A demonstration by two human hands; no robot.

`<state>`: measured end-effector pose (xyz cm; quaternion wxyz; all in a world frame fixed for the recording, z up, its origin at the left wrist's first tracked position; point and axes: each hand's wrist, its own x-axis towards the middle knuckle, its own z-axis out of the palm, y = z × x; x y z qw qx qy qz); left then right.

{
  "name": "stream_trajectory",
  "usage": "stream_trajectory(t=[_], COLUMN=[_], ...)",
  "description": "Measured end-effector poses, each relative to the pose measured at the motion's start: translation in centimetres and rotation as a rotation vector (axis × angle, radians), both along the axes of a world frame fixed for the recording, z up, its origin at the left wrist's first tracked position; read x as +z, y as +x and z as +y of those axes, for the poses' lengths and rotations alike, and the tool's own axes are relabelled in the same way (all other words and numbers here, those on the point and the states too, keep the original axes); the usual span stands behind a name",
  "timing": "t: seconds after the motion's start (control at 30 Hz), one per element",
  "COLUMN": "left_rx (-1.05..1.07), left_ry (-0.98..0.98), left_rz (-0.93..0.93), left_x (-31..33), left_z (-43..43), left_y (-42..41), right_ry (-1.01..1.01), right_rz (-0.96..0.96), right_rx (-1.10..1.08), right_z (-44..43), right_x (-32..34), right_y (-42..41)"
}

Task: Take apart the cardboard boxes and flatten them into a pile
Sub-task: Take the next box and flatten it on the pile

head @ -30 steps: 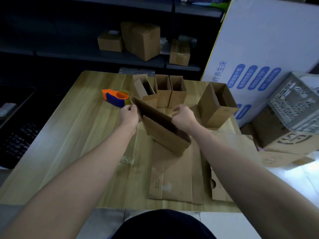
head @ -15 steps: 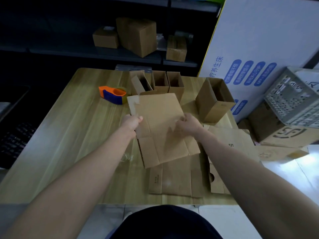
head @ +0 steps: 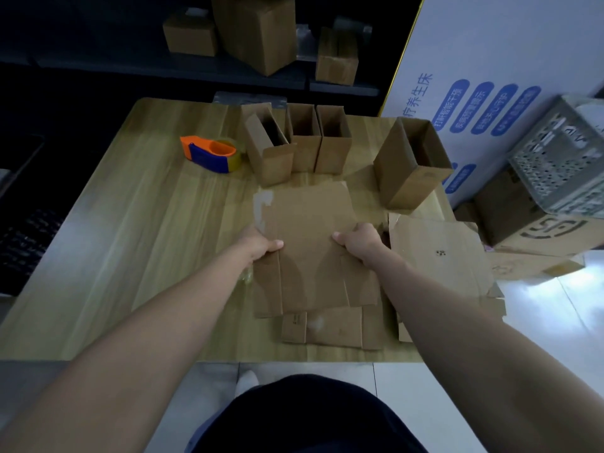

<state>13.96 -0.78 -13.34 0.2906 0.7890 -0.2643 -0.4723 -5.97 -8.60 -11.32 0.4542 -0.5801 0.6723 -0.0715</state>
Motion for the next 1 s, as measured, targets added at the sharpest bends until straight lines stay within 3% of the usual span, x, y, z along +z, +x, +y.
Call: stream_trajectory(t=[0.23,0.6,1.0], left_rx=[-0.117,-0.288,-0.406], left_ry=[0.021,0.218,0.234], left_rz=[-0.133,-0.395,-0.47], left_x=[-3.0,-6.6,-4.8], left_z=[1.6,1.4,-0.2], left_y=[-1.1,-2.0,-2.9], right_ry=[0.098,0.127,0.197], right_rz=[0.323,0.431,0.422], right_rx=[0.171,0.039,0.063], right_z=[2.1,3.5,2.2], right_x=[-4.0,-7.7,-7.2], right_y=[0.1,1.2,-0.3])
